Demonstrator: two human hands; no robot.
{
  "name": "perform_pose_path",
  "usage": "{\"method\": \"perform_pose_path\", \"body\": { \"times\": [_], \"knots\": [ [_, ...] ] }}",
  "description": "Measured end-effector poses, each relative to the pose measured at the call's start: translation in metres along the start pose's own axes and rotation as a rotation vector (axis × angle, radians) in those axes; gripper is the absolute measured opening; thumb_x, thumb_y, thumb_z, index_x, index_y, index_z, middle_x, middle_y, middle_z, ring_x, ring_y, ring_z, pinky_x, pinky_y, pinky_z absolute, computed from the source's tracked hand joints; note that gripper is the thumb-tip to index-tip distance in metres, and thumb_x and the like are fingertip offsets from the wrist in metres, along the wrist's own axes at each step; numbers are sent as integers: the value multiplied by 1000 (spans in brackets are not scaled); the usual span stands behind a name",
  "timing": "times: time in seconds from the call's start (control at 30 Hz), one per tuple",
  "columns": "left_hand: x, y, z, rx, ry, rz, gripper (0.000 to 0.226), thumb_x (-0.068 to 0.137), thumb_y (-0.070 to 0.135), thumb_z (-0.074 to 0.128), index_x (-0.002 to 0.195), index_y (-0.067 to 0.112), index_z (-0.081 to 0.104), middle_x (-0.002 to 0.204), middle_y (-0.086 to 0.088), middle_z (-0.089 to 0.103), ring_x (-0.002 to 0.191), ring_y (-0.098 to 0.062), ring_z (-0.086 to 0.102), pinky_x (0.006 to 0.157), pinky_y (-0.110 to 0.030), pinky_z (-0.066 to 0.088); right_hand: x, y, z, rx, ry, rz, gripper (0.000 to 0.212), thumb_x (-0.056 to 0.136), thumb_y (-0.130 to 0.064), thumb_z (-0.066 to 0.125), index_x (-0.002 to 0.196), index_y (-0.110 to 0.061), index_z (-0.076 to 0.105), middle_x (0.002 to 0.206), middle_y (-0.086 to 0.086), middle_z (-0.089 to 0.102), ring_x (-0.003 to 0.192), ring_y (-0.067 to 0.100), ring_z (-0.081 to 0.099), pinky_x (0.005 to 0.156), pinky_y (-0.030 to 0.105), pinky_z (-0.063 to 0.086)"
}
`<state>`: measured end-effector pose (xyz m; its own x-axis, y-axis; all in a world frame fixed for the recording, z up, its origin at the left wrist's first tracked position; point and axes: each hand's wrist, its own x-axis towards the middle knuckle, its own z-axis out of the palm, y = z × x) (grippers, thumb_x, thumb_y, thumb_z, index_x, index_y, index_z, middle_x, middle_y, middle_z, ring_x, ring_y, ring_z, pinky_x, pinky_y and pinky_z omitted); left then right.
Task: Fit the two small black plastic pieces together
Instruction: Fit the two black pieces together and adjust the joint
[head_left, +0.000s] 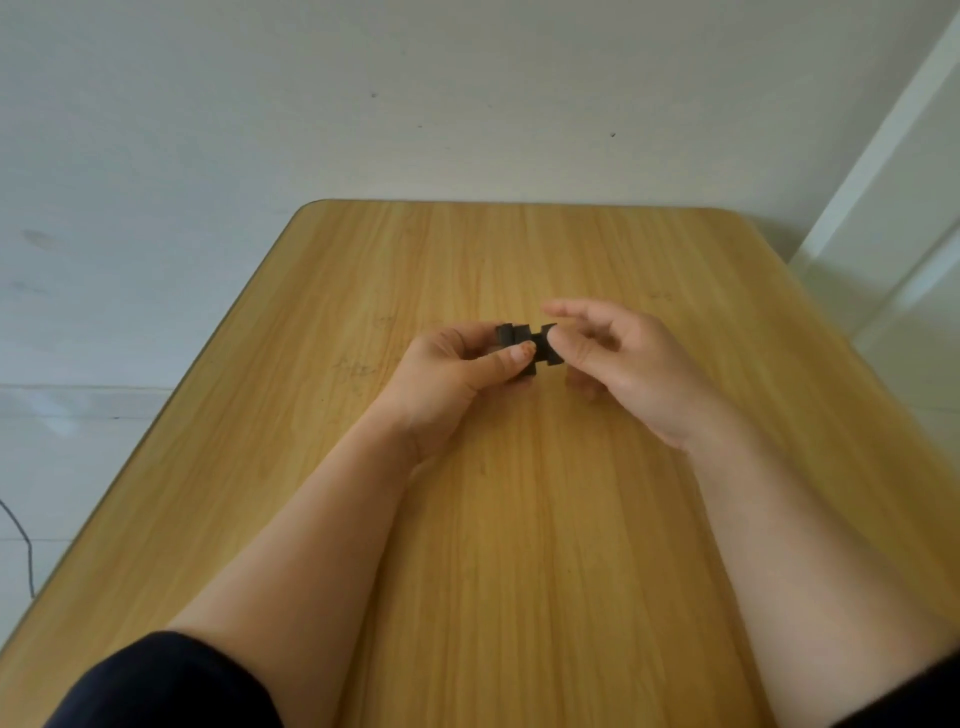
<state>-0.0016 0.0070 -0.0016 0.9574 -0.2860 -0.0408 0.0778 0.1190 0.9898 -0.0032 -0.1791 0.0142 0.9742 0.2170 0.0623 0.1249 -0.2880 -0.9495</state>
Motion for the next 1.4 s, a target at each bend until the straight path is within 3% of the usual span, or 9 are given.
{"method": "perform_pose_path", "body": {
  "times": [0.07,0.17,0.47,0.67,0.83,0.93,1.03,1.27,1.4],
  "knots": [
    [0,0,0,1,9,-5,17,72,21,71,88,20,76,83,-1,75,80,-14,69,79,-28,53,1,1,-4,56,-26,-64,22,84,-22,69,105,-26,71,94,-3,71,73,6,65,66,18,51],
    [-1,-1,2,-10,12,23,15,75,15,71,88,20,76,83,-1,75,80,-13,69,75,-24,53,3,2,-1,98,-15,-136,23,79,-8,73,93,-26,75,86,-3,74,71,8,67,66,19,52],
    [-3,-4,5,-68,90,97,24,79,3,66,102,8,68,97,-12,70,85,-15,70,75,-22,53,2,4,14,182,101,-216,24,78,2,71,89,-19,73,79,-7,75,68,11,69,64,22,54],
    [-1,-3,4,-109,49,102,34,69,17,71,102,10,70,89,0,76,88,-14,70,75,-22,53,1,1,16,193,115,-244,22,80,3,69,88,-18,71,78,-7,72,67,8,66,65,21,53],
    [1,0,-3,-178,-71,49,29,72,20,69,100,11,73,93,-3,77,95,-17,70,76,-22,53,1,-1,7,122,41,-280,20,83,1,67,94,-15,69,90,-2,69,78,3,64,71,20,53],
    [2,1,-6,-221,-86,-8,27,73,23,67,95,10,75,90,-5,77,92,-17,71,73,-21,55,2,-2,5,65,21,-308,24,82,1,67,94,-19,69,93,1,69,83,8,64,75,27,55],
    [3,2,-7,-283,-82,-63,23,73,24,67,87,10,77,85,-6,77,84,-16,72,67,-19,55,2,-2,6,17,19,-353,27,81,-1,68,93,-25,68,94,-1,69,87,9,64,75,21,51],
    [3,3,-6,-298,-69,-77,29,70,21,70,91,2,70,80,-7,75,78,-18,73,63,-20,55,3,-2,4,50,20,-307,30,77,0,72,96,-23,69,91,-4,71,87,10,67,76,24,53],
    [2,2,-8,-288,-98,-19,20,68,12,73,88,8,69,82,-5,74,80,-18,72,67,-23,56,3,0,5,66,66,-277,25,75,-3,74,90,-22,71,89,-2,74,85,15,69,78,34,56]
  ]
}}
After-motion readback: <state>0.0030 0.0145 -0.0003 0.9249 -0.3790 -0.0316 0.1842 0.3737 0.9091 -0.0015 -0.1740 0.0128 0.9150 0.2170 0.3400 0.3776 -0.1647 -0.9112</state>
